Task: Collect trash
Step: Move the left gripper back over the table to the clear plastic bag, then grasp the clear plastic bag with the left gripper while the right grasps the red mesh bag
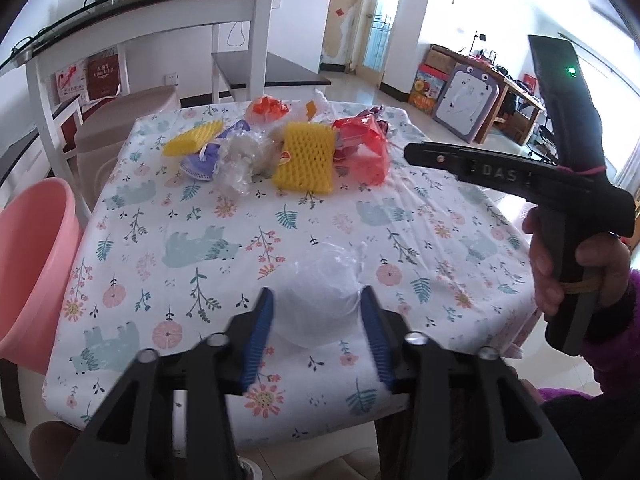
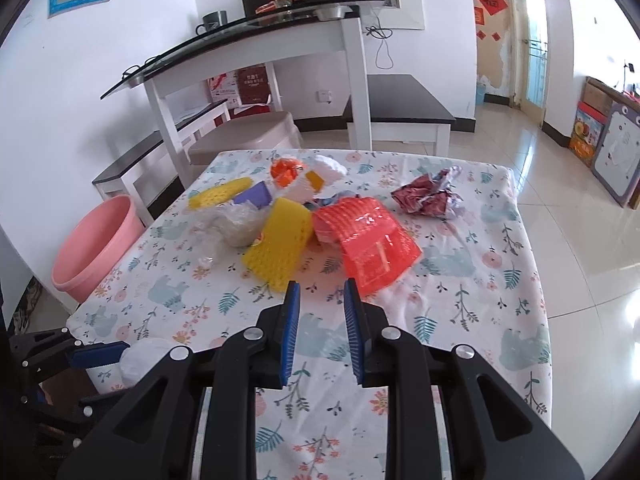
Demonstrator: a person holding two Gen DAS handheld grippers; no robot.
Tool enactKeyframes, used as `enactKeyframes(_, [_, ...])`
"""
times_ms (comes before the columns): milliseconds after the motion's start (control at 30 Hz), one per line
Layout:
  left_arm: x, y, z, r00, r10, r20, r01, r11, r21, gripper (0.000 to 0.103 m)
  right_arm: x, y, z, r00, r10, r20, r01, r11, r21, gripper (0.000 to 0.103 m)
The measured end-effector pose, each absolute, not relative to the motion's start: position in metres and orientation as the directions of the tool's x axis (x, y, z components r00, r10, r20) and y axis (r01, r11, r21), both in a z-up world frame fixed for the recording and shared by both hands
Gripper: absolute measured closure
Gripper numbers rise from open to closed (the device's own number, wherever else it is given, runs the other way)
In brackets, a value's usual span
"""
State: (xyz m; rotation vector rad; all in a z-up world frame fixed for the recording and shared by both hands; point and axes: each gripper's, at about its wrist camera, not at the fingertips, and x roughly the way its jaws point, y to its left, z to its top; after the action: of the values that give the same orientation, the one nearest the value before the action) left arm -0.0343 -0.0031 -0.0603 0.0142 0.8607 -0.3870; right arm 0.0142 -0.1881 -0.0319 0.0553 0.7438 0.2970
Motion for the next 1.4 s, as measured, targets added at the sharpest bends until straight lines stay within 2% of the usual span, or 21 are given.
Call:
enactKeyframes(67, [-0.033,-0.003,-0.062,0.581,-0.326,-0.746,0.339,0.930,-0.142,0.082,0.016,-0.193,-0.033,0.698,0.284,-0.657,-0.235,0.958,0.165,0.080])
enactKeyframes(100, [-0.033,-0.002,-0.062,0.583,-0.326,-0.744,0.341,0.930,-0.141,0.085,0.017,-0.195,-0.033,0.698,0.284,-0.658,-0.231,0.958,0.170,0.079])
enactKeyframes(167, [-0.033,0.000,-0.059,0.596,-0.330,-0.732,0.341,0.929,-0.142,0.091,0.019,-0.199,-0.034,0.702,0.284,-0.653,-0.221,0.959,0.179,0.067])
enactKeyframes(467, [-0.029,0.019,-0.042,0.655,-0.316,-0.687,0.278,0.946,-0.170,0.094,0.039,-0.194,-0.035,0.717,0.258,-0.648,-0.213,0.966,0.149,0.066])
enactKeyframes(800, [-0.023,0.035,-0.041,0.666,-0.292,-0.687,0.217,0.956,-0.195,0.094,0.069,-0.182,-0.053,0.696,0.206,-0.688,-0.177,0.978,0.114,0.066])
enactKeyframes(833, [-0.023,0.035,-0.041,0.666,-0.292,-0.686,0.215,0.956,-0.198,0.094,0.070,-0.182,-0.053,0.699,0.204,-0.686,-0.176,0.978,0.112,0.069])
enactKeyframes(867, [-0.023,0.036,-0.041,0.668,-0.291,-0.685,0.213,0.957,-0.199,0.094,0.072,-0.181,-0.053,0.696,0.204,-0.689,-0.177,0.978,0.110,0.083])
enactKeyframes(967, [-0.023,0.038,-0.041,0.673,-0.290,-0.680,0.210,0.957,-0.200,0.094,0.070,-0.183,-0.054,0.691,0.208,-0.693,-0.179,0.977,0.116,0.097])
enactKeyframes(1067, [-0.022,0.038,-0.040,0.677,-0.289,-0.676,0.206,0.957,-0.203,0.094,0.062,-0.187,-0.050,0.709,0.206,-0.675,-0.176,0.978,0.114,0.100])
enactKeyframes(1400, [-0.024,0.045,-0.026,0.728,-0.272,-0.630,0.173,0.961,-0.215,0.094,0.029,-0.200,-0.018,0.763,0.241,-0.600,-0.187,0.970,0.153,0.101])
